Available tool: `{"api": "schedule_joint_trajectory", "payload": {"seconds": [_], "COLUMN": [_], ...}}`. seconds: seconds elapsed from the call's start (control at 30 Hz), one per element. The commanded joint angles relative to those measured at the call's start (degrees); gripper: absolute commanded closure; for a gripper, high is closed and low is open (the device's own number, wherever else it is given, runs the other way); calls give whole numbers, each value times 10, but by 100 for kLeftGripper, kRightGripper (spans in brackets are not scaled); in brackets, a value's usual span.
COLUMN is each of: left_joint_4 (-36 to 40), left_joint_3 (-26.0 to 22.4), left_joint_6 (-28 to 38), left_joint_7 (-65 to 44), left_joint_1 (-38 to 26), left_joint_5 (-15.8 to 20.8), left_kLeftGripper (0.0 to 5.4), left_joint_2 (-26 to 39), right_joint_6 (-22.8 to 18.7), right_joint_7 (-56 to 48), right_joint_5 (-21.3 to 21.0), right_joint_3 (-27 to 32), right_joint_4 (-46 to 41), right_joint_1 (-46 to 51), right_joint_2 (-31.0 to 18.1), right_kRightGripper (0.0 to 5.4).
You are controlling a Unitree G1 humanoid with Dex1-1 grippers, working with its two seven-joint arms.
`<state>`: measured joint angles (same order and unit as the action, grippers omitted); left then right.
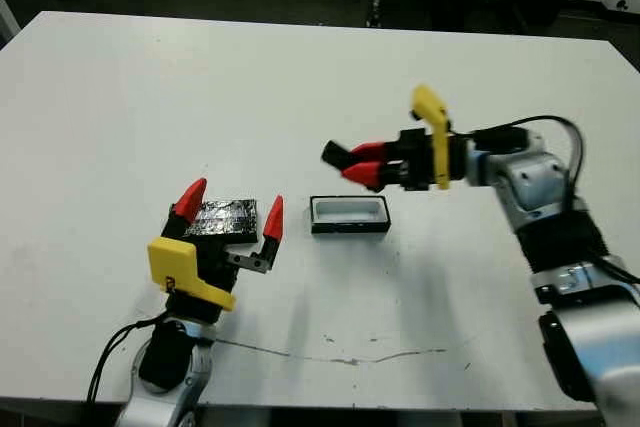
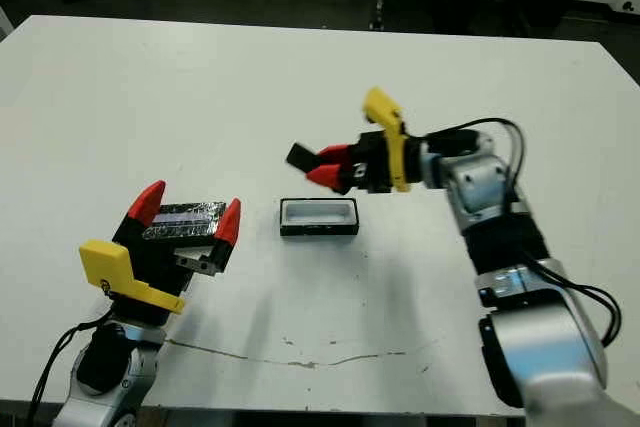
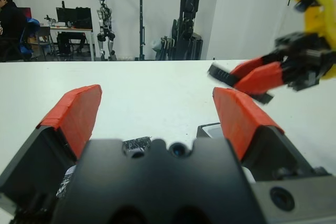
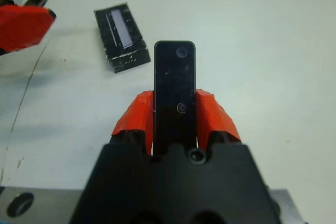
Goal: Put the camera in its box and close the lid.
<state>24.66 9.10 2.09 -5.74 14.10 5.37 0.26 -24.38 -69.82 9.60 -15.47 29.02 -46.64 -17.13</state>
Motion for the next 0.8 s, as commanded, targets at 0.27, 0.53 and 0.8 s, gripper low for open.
{"api": "schedule_joint_trajectory", "payload": {"seconds": [0.27,0.53,0.8], "left_joint_4": [2,-2,0], "left_joint_3": [1,1,1], "left_joint_6": [-7,-5,-7], "left_joint_7": [3,0,4], "left_joint_1": [3,2,5], "left_joint_5": [-9,-4,-10], "left_kLeftGripper": [0,0,0], "left_joint_2": [0,-1,-1], "right_joint_6": [38,57,80], "right_joint_7": [-21,-8,-14], "right_joint_5": [-38,-67,-77], "right_joint_3": [-32,-38,-39], "right_joint_4": [96,112,114], "right_joint_1": [-28,-27,-17], "right_joint_2": [29,25,21], "right_kRightGripper": [372,372,372]}}
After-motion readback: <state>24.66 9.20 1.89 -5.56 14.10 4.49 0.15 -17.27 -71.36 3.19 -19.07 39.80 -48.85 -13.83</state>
